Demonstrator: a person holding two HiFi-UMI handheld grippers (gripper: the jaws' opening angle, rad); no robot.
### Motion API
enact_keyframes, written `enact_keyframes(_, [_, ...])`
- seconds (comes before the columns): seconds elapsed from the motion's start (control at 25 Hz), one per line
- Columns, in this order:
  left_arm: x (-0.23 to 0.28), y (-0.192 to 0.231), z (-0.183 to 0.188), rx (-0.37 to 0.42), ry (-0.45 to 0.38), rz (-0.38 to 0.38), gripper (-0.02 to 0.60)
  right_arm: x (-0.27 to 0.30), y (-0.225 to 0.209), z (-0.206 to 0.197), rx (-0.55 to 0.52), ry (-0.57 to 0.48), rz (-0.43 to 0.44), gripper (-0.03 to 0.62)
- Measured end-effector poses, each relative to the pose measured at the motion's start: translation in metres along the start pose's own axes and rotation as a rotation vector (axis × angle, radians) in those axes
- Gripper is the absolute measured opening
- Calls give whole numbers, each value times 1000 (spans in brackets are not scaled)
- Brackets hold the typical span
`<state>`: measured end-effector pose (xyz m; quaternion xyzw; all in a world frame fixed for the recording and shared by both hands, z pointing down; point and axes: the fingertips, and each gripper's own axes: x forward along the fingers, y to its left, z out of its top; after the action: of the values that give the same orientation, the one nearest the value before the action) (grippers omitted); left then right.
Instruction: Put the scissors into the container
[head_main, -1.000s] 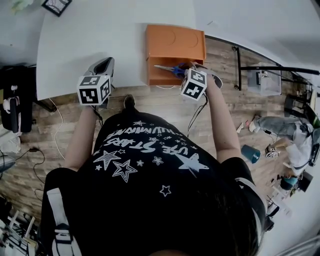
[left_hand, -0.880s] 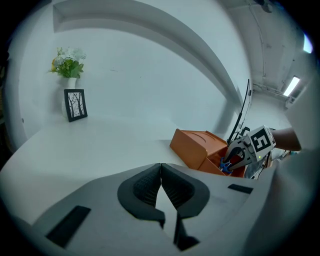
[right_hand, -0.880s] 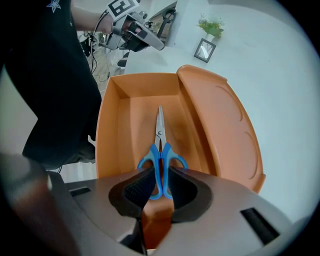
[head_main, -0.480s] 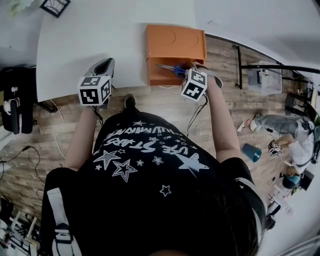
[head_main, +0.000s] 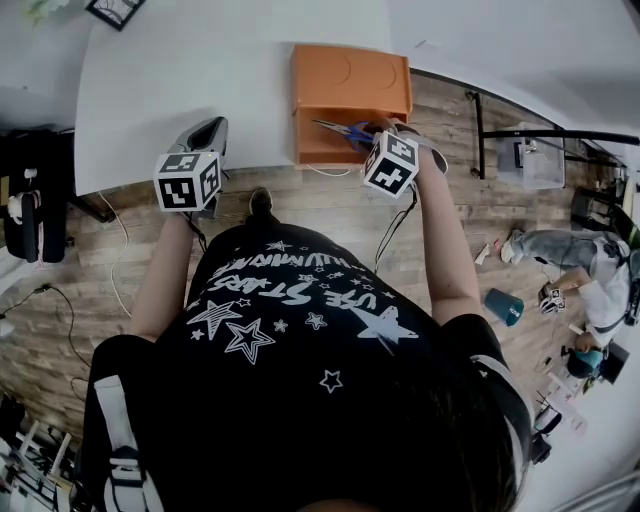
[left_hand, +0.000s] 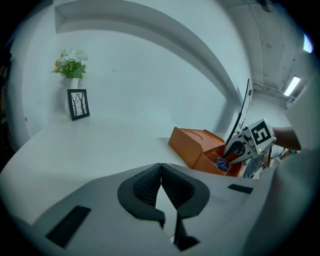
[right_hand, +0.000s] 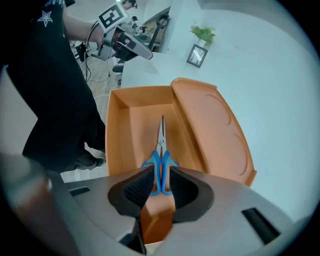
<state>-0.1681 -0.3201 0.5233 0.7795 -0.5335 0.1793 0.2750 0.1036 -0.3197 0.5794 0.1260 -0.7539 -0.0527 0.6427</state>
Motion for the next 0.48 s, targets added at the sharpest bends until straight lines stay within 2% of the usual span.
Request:
enact_keyframes(0.12, [-4, 0, 2, 4, -13, 4, 20, -14, -6, 12, 56, -63, -35, 103])
enact_keyframes(0.36, [-14, 1, 12, 9, -57, 11, 20, -49, -25, 45, 112, -208, -169, 101])
enact_keyframes(0.48, [-20, -3, 17, 14, -76, 12, 20, -69, -34, 57, 193, -312, -222, 100])
